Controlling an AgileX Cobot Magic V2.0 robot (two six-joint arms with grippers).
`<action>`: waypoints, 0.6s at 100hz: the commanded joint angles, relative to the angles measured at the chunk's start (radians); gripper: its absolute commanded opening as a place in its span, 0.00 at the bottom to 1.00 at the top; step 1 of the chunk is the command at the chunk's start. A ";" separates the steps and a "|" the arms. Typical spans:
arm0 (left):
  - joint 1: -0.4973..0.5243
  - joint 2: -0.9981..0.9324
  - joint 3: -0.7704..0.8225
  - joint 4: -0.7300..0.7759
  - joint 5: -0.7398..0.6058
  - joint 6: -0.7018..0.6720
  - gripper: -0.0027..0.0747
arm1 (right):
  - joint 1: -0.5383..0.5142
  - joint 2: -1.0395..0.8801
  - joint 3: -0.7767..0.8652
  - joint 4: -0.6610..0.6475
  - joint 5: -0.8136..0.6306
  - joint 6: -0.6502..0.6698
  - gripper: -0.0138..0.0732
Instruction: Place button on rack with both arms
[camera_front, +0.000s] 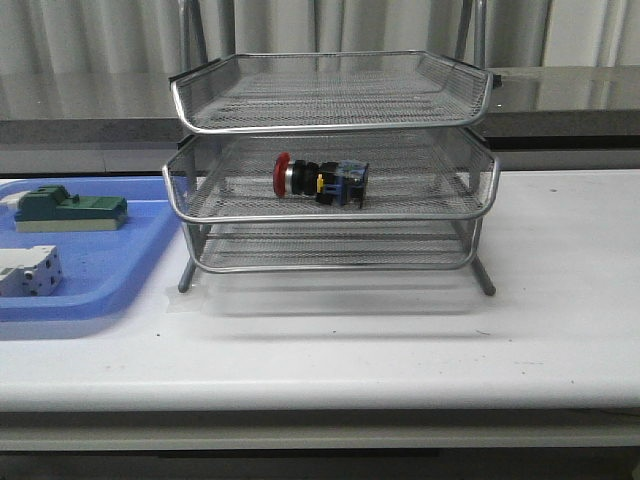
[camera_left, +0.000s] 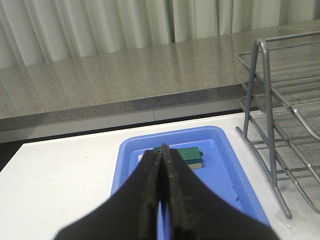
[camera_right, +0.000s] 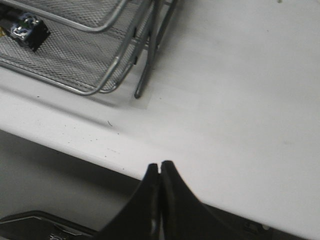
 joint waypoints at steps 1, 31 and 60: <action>0.003 0.007 -0.027 -0.011 -0.084 -0.010 0.01 | -0.044 -0.092 0.041 -0.004 -0.067 0.032 0.09; 0.003 0.007 -0.027 -0.011 -0.084 -0.010 0.01 | -0.148 -0.353 0.224 -0.008 -0.076 0.059 0.09; 0.003 0.007 -0.027 -0.011 -0.087 -0.010 0.01 | -0.180 -0.498 0.306 -0.009 -0.069 0.059 0.09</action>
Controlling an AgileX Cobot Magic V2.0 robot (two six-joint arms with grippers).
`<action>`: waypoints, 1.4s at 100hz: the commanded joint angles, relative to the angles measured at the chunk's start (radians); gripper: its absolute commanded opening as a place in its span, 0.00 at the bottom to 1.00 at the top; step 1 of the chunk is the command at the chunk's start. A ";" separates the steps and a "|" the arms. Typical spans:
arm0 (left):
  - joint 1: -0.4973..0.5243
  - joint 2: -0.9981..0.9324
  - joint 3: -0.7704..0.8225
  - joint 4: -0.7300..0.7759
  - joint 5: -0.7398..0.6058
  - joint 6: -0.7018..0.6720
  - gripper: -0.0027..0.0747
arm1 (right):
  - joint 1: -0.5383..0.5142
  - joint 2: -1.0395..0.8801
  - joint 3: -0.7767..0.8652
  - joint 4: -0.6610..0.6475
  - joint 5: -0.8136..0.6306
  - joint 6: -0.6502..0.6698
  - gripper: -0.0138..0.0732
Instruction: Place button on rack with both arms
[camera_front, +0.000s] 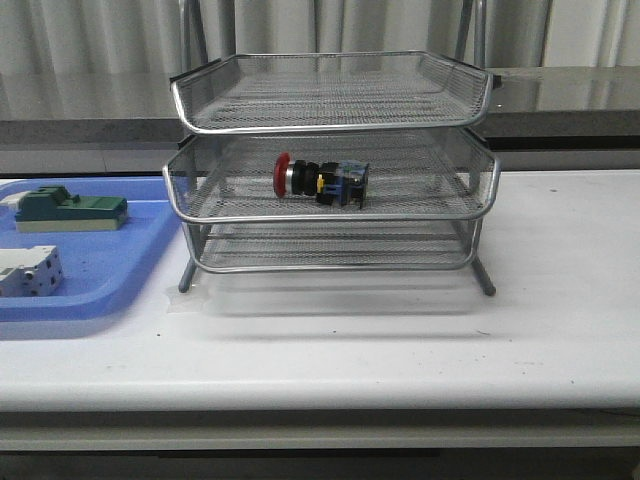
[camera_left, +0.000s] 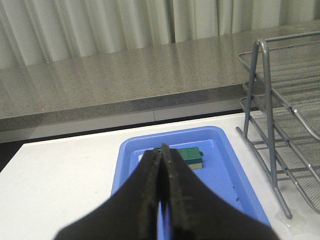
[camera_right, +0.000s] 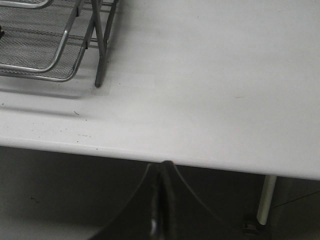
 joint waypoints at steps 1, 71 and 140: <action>0.003 0.007 -0.027 -0.011 -0.087 -0.010 0.01 | -0.008 -0.021 -0.010 -0.007 -0.054 0.000 0.09; 0.003 0.007 -0.027 -0.011 -0.087 -0.010 0.01 | -0.008 -0.024 -0.010 -0.007 -0.040 0.000 0.09; 0.003 0.007 -0.027 -0.011 -0.087 -0.010 0.01 | -0.008 -0.024 -0.010 -0.007 -0.040 0.000 0.09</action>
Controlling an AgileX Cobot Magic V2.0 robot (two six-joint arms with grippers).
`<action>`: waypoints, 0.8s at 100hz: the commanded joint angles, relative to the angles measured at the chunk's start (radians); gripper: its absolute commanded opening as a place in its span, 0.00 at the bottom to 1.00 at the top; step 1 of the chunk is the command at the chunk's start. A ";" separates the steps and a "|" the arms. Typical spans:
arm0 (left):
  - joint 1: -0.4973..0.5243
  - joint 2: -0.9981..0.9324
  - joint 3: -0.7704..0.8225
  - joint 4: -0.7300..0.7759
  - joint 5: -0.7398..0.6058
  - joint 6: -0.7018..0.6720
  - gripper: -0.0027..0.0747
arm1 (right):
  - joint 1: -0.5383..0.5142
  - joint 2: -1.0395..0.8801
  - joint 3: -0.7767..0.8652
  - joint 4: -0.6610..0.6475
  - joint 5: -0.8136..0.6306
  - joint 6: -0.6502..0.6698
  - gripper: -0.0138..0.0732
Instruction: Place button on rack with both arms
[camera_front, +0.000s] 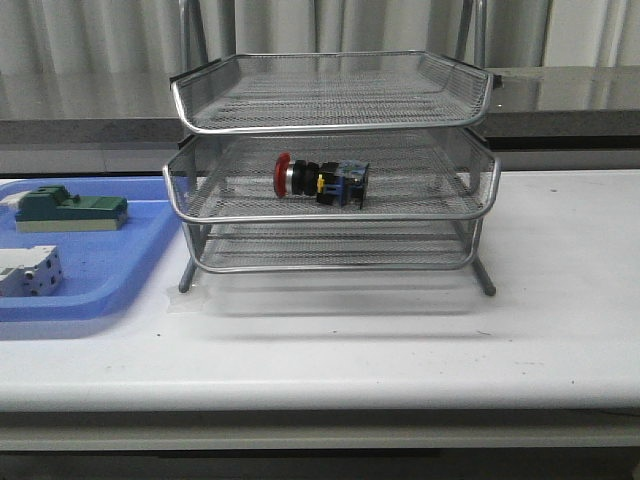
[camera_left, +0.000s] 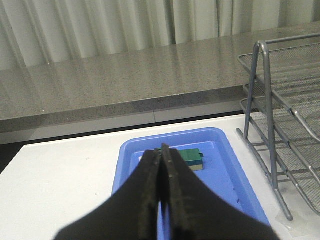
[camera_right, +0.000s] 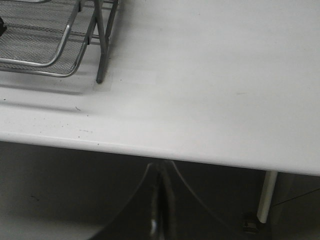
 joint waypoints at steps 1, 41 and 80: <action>0.003 0.007 -0.027 -0.011 -0.080 -0.010 0.01 | -0.008 0.003 -0.023 -0.007 -0.057 -0.001 0.09; 0.003 0.007 -0.027 -0.011 -0.080 -0.010 0.01 | -0.008 0.003 -0.023 -0.007 -0.057 -0.001 0.09; 0.003 0.007 -0.027 -0.011 -0.080 -0.010 0.01 | 0.009 -0.030 -0.004 -0.037 -0.166 -0.002 0.09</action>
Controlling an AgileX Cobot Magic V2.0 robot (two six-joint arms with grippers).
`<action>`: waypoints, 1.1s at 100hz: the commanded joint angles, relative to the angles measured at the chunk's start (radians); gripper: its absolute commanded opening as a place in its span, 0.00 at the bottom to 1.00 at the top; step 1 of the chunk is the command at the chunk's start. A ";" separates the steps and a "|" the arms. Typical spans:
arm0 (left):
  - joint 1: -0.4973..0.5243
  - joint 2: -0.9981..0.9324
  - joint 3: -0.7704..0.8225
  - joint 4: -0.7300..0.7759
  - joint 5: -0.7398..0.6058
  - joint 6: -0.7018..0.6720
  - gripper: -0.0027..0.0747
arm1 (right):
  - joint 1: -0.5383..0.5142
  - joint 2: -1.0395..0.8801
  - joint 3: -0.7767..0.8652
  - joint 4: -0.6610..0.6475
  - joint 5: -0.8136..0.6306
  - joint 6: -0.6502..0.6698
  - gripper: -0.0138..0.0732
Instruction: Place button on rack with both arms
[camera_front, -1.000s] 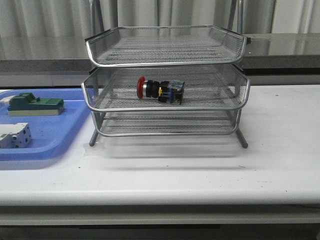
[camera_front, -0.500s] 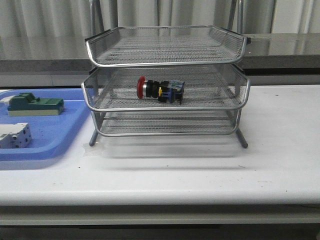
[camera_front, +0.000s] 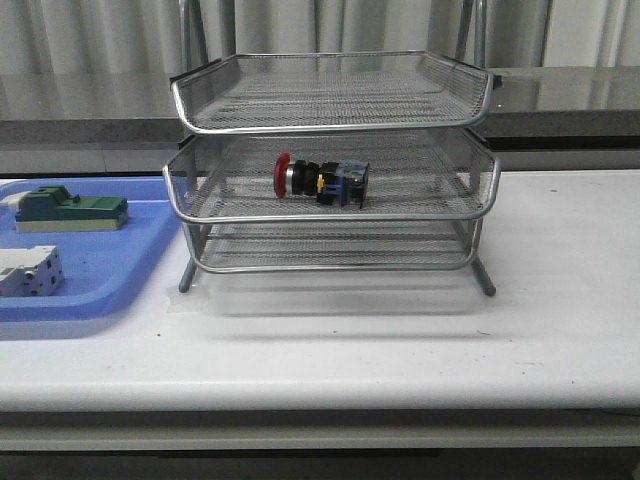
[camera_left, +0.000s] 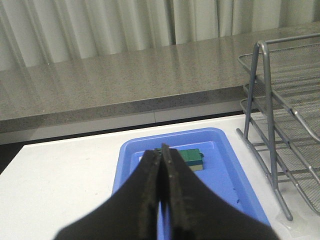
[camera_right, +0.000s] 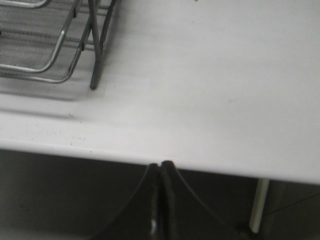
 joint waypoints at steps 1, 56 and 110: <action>0.003 0.007 -0.027 -0.011 -0.080 -0.010 0.01 | 0.011 -0.022 -0.007 -0.019 -0.142 -0.002 0.09; 0.003 0.007 -0.027 -0.011 -0.080 -0.010 0.01 | 0.064 -0.289 0.490 -0.057 -0.738 0.123 0.09; 0.003 0.007 -0.027 -0.011 -0.080 -0.010 0.01 | 0.075 -0.519 0.675 -0.091 -0.800 0.234 0.09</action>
